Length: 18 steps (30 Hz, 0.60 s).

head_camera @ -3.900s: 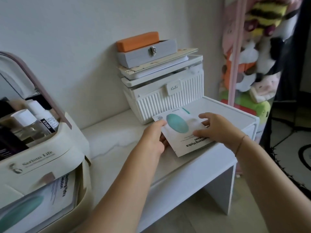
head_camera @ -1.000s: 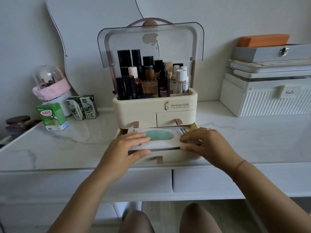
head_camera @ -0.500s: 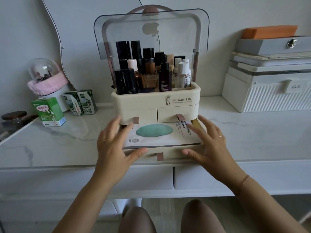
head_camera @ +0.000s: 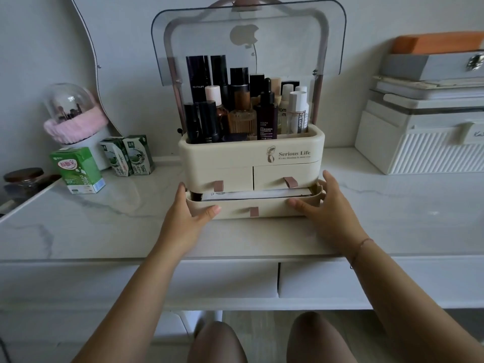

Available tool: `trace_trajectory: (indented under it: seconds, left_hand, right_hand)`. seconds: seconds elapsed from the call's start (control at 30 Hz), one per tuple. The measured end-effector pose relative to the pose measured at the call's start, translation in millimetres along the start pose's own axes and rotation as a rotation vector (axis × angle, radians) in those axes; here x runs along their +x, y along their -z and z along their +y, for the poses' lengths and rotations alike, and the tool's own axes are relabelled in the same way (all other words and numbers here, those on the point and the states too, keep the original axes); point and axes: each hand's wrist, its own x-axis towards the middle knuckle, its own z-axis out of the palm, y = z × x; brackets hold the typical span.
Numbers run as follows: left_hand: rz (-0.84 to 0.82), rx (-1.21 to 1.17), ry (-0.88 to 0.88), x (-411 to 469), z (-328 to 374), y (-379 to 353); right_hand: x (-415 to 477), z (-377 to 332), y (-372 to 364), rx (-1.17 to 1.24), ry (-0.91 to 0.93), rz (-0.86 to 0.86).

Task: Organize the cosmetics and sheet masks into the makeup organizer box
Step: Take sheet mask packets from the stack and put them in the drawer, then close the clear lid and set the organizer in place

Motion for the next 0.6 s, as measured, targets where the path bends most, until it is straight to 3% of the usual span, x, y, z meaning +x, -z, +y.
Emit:
trace_trajectory:
  seconds: [0.4,0.53,0.6]
  left_hand:
    - [0.204,-0.064,-0.056,19,-7,-12]
    - [0.121,-0.095,-0.051,13,1,-8]
    - [0.133,-0.103,-0.058,9,10,2]
  right_hand:
    - [19,4,-5,-0.064,-0.024,0.093]
    - [14,-7,0,-0.059,-0.05,0.051]
    - [11,-21,9,-0.089,0.023,0.156]
